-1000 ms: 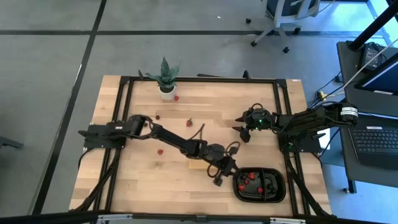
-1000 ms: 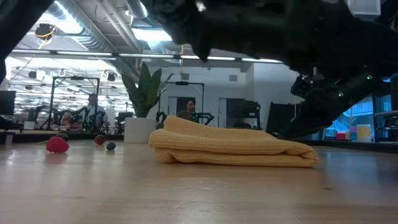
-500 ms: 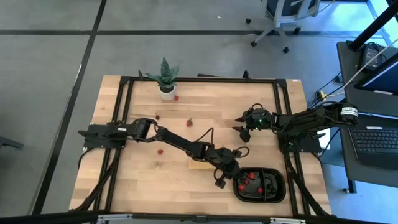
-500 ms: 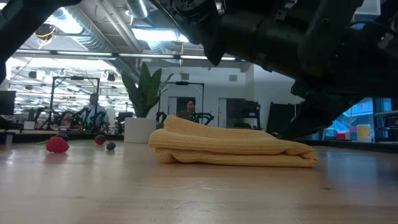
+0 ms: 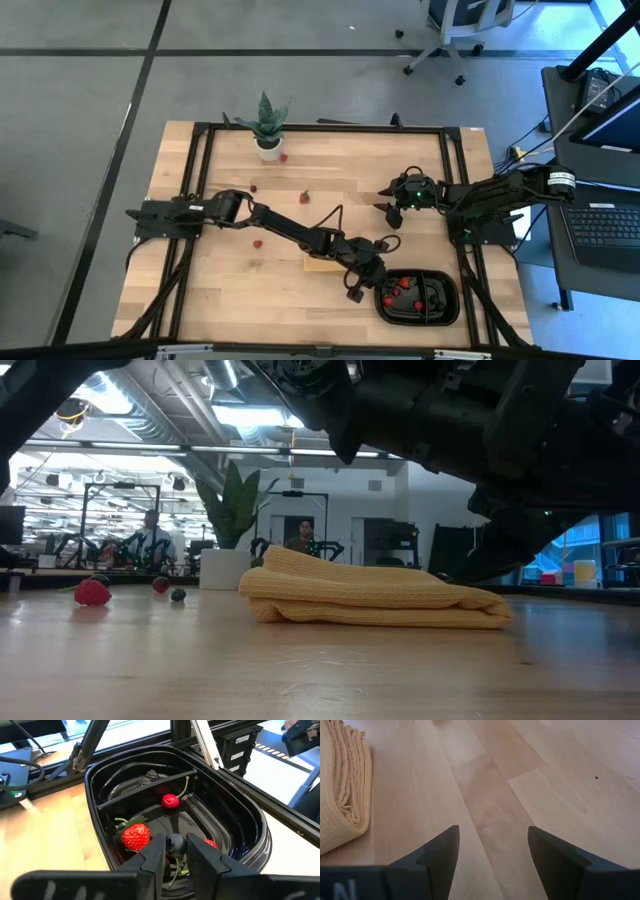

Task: Pick and placing Produce into tupperware
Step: Put the blueberry into the black container

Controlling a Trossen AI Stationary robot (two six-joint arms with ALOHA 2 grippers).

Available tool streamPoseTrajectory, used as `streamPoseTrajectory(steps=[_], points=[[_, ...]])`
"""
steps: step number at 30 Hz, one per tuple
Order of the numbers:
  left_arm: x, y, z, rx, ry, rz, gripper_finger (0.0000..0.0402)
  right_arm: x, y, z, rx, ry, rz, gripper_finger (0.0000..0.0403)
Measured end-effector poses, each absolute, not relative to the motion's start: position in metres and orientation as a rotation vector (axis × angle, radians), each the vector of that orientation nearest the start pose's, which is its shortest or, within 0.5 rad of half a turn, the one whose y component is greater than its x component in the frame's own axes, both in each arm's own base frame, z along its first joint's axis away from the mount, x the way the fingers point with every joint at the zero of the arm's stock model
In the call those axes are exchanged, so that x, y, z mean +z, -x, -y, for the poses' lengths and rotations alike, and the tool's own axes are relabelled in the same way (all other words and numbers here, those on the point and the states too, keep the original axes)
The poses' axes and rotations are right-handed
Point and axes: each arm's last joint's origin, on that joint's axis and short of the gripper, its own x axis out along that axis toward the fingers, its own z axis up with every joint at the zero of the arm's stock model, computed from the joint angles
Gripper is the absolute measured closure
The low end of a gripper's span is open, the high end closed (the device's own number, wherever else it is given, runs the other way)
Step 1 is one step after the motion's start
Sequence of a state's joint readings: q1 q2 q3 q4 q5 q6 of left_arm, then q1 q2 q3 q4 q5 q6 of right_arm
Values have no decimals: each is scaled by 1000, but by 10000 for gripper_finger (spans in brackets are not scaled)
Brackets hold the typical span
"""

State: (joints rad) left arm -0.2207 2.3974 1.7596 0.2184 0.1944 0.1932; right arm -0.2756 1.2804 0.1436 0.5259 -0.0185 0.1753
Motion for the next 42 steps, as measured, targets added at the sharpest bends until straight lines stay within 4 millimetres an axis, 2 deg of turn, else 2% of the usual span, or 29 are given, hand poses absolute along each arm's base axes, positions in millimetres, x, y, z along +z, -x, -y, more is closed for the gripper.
streamPoseTrajectory(steps=[12,15,18,23,28,32,36,39,42], points=[[145,-520,122,-449,-194,-385,301,104,-174,49,-302,-259,-583,166],[145,-516,120,-443,-230,-454,283,104,-174,49,-302,-259,-583,166],[158,-507,114,-356,-302,-569,263,104,-174,49,-302,-259,-584,166],[184,-483,100,-217,-372,-799,241,103,-174,49,-302,-259,-592,166],[219,-449,77,-175,-287,-1018,235,103,-174,48,-302,-260,-597,166],[245,-424,55,-91,-194,-1118,234,102,-173,48,-303,-261,-603,166],[266,-394,41,-17,-110,-1146,234,101,-173,48,-303,-262,-613,166],[269,-369,31,34,-58,-1164,234,100,-173,48,-303,-262,-617,166],[259,-340,22,122,28,-1214,234,99,-173,48,-303,-260,-625,166]])
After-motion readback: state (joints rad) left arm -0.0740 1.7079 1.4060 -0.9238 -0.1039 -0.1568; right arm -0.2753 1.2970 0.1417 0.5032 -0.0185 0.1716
